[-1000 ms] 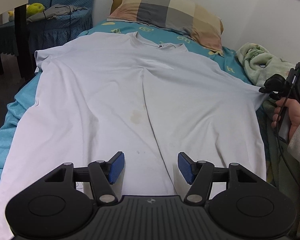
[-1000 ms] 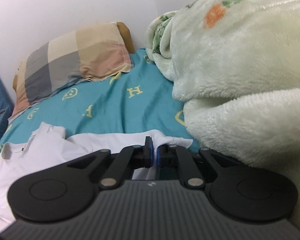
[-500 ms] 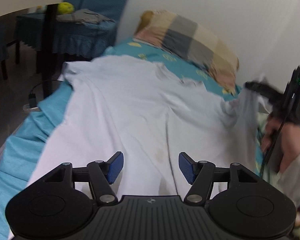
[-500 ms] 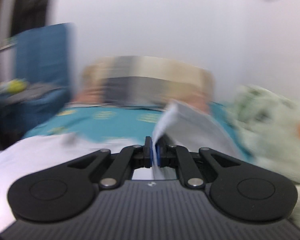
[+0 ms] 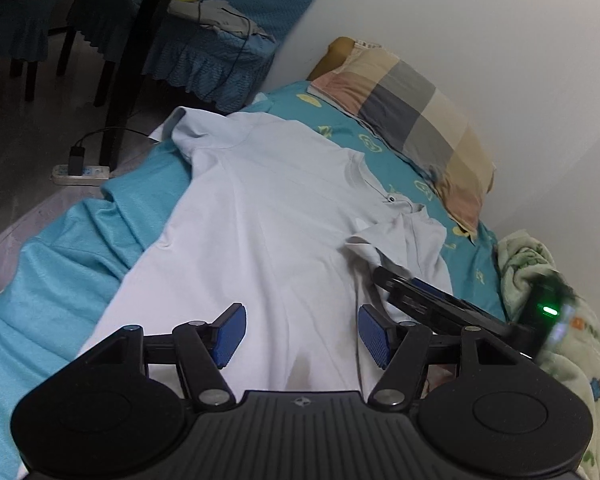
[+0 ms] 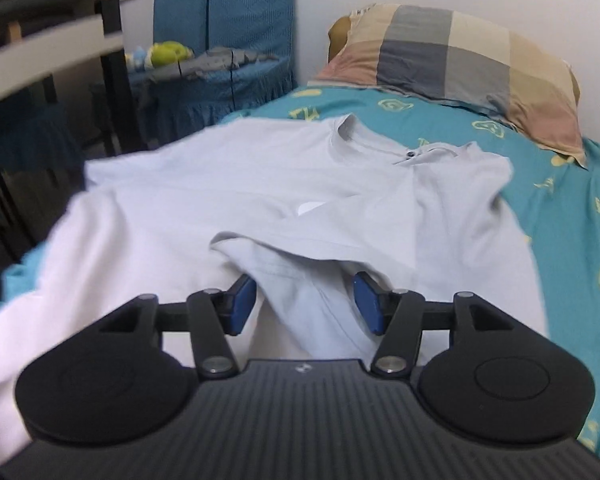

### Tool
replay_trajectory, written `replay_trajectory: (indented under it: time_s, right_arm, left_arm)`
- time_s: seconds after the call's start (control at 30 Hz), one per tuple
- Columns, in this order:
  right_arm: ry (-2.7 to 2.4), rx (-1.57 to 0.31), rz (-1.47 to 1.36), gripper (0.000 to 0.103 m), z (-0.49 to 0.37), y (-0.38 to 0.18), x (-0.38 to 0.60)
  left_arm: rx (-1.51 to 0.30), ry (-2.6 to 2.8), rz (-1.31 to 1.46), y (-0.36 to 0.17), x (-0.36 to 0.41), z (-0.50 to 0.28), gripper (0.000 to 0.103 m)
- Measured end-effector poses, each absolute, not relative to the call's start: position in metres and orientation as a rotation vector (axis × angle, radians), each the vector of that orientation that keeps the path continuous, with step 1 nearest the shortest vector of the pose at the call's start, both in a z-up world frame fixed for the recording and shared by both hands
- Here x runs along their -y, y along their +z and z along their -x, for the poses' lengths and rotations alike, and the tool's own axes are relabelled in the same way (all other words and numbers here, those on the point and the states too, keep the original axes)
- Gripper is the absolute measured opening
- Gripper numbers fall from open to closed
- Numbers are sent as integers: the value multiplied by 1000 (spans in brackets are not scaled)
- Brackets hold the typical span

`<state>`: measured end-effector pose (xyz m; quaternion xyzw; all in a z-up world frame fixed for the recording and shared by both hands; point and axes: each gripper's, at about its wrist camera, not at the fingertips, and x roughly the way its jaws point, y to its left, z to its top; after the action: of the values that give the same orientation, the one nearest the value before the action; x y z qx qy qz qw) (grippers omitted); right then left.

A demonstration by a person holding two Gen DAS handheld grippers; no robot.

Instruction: Fold clothes

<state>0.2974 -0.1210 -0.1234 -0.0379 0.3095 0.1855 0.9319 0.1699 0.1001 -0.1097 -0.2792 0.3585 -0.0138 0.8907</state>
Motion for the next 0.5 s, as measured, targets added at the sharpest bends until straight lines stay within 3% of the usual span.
replay_trajectory:
  time_s: [0.33, 0.5]
  right_arm:
    - [210, -772, -59, 56, -155, -69, 236]
    - [217, -833, -215, 57, -95, -75, 264]
  left_arm:
    - [-777, -167, 500, -112, -64, -166, 66]
    - [-785, -249, 462, -110, -42, -149, 65]
